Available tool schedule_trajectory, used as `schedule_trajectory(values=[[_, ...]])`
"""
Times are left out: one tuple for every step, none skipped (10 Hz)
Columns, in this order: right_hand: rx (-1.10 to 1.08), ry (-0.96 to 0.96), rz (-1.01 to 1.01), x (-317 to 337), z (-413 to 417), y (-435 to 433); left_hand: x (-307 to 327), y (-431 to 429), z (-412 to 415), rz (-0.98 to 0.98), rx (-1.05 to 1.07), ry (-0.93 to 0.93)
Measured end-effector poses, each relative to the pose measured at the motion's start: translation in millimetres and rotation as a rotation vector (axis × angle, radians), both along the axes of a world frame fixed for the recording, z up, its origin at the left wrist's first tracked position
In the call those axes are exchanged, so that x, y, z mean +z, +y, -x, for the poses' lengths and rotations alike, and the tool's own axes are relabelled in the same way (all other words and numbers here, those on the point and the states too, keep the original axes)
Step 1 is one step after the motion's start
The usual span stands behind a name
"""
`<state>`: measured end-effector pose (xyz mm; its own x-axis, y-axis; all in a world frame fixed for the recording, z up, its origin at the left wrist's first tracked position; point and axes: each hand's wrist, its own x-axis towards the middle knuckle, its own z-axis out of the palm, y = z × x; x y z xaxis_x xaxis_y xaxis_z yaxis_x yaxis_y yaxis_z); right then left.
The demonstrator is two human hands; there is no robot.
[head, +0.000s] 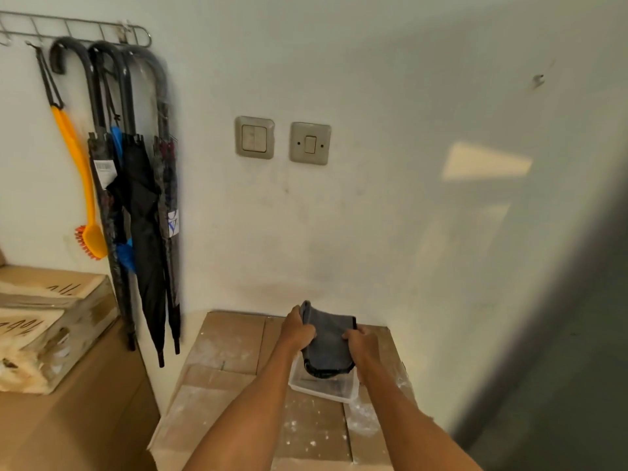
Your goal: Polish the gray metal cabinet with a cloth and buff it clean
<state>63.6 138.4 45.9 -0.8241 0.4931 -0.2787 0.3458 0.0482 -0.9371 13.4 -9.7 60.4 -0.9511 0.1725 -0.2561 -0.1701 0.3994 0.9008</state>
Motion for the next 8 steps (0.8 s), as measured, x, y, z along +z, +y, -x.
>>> schedule_trajectory(values=[[0.05,-0.037,-0.075,-22,1,3,-19,3,-4,0.09,0.034,-0.029],[0.103,-0.104,-0.176,-38,-5,2,-53,0,-5,0.196,0.027,-0.055],[0.169,-0.159,-0.278,-45,-8,5,-75,-4,-3,0.27,0.004,-0.041],[0.217,-0.154,-0.367,-57,-13,9,-92,-8,-10,0.337,0.008,0.022],[0.213,-0.136,-0.383,-58,-17,11,-93,-7,-13,0.359,0.045,0.089],[0.21,-0.136,-0.397,-55,-18,13,-91,-14,-11,0.36,0.126,0.191],[0.223,-0.141,-0.432,-51,-21,10,-86,-13,-18,0.322,0.085,0.268],[0.206,-0.159,-0.471,-42,-23,8,-68,-13,-21,0.372,-0.041,0.331]])
